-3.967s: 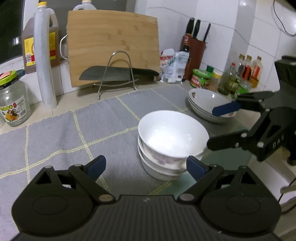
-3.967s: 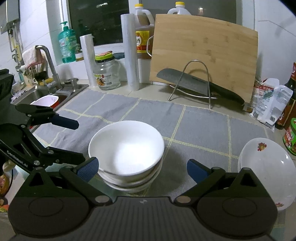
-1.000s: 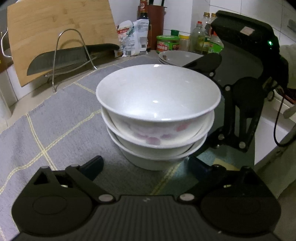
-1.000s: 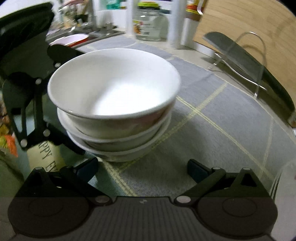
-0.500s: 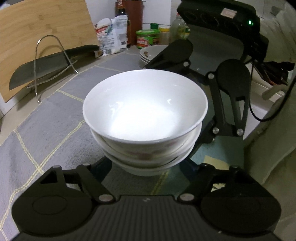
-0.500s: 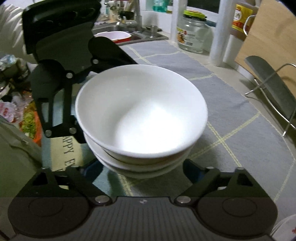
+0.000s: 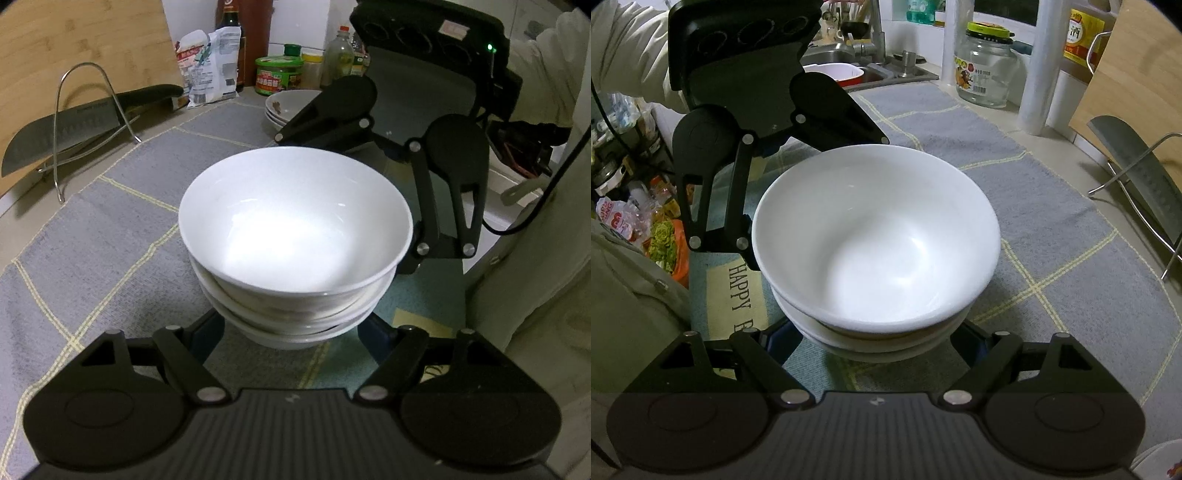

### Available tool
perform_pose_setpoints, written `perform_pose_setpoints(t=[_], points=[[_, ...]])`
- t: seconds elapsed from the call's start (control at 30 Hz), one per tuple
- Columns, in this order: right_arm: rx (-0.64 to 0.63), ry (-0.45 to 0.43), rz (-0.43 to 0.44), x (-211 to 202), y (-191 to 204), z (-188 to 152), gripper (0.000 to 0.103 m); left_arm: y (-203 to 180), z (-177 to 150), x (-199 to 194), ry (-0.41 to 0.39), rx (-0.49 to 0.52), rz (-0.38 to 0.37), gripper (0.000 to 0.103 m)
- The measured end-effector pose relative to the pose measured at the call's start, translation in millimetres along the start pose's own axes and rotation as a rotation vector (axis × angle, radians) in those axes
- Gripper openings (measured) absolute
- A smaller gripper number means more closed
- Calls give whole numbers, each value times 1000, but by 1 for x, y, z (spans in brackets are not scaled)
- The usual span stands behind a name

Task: Organize plates and bowls
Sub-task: 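Lift the bowl stack with both grippers and carry it over the floral plates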

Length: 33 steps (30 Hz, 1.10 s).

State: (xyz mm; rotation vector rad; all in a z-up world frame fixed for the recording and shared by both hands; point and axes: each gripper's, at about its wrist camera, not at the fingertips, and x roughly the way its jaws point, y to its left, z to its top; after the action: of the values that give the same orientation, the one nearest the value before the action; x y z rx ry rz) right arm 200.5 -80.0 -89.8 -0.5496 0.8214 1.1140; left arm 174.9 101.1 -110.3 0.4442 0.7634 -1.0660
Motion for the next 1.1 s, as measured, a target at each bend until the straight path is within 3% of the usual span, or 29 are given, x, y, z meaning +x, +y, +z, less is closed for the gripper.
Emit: perform_pose_setpoints(t=[0.83,1.1], points=[[8,15,-21,-4,5,0,89,-4,3,6,6,5,-6,83],[-3,2,-22,-22,2,-7,89,-15,18,6,7,8,14,83]])
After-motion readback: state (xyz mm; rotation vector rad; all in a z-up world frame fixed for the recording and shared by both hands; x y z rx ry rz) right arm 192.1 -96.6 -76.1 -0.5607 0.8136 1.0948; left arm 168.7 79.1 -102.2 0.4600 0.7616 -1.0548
